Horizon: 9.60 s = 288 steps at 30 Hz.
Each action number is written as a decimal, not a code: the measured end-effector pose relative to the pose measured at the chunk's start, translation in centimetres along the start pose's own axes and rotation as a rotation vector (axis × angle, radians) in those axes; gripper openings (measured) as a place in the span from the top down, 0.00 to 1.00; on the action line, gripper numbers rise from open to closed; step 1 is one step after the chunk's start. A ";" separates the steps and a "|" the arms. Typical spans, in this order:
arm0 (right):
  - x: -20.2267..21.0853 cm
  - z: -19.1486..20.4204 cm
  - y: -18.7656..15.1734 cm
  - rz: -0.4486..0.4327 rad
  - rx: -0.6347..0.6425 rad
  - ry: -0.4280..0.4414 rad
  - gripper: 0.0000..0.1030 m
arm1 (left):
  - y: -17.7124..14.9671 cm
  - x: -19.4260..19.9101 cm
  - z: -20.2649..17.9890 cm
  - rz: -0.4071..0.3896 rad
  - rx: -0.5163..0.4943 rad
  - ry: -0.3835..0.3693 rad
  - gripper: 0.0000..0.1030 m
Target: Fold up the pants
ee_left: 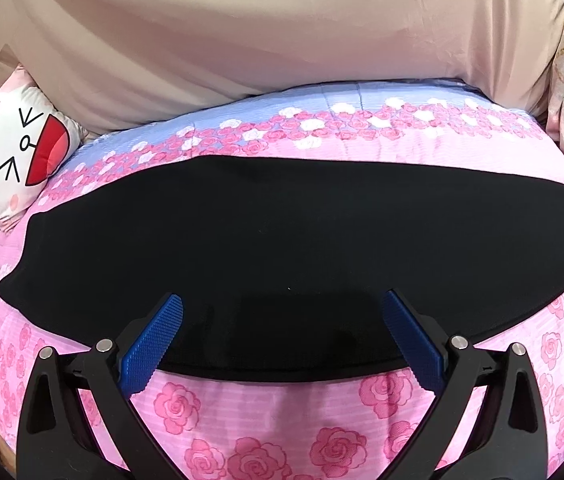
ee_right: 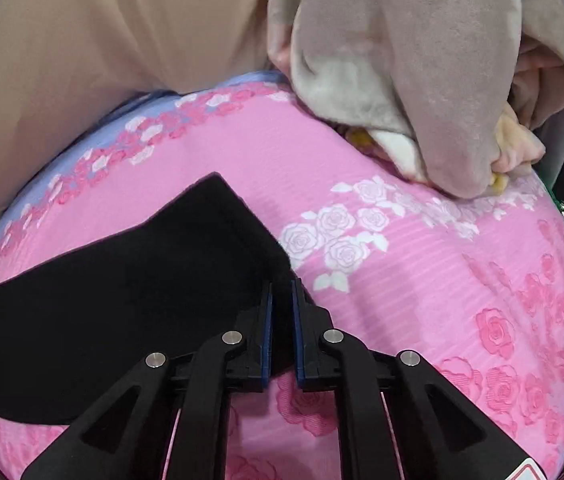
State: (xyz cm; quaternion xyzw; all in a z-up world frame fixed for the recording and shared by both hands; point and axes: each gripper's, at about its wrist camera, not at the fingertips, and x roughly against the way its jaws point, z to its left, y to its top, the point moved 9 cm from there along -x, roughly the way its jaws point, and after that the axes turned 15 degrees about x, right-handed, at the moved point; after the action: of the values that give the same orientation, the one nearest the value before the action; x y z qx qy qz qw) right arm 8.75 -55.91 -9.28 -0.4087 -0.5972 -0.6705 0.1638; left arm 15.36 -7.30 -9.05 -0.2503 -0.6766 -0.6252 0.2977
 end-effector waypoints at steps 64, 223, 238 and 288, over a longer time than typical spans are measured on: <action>7.5 53.1 -4.5 -0.011 0.646 0.482 0.85 | 1.5 0.0 25.0 0.000 0.303 0.060 0.05; 19.3 35.7 -2.4 -0.114 0.180 0.871 0.85 | -1.7 8.6 13.9 0.033 0.216 -0.265 0.05; 10.8 16.0 -10.4 -0.032 -0.078 0.548 0.74 | -3.9 6.3 2.8 0.135 0.097 -0.356 0.05; 3.2 33.7 -2.7 0.020 0.395 0.327 1.00 | -0.6 3.8 6.9 -0.001 0.033 -0.161 0.05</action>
State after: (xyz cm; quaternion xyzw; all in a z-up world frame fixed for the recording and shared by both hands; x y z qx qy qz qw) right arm 16.77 -22.92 -10.34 -0.2606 -0.6780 -0.5964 0.3415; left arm 11.66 -0.60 -7.01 -0.2945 -0.7088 -0.5920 0.2459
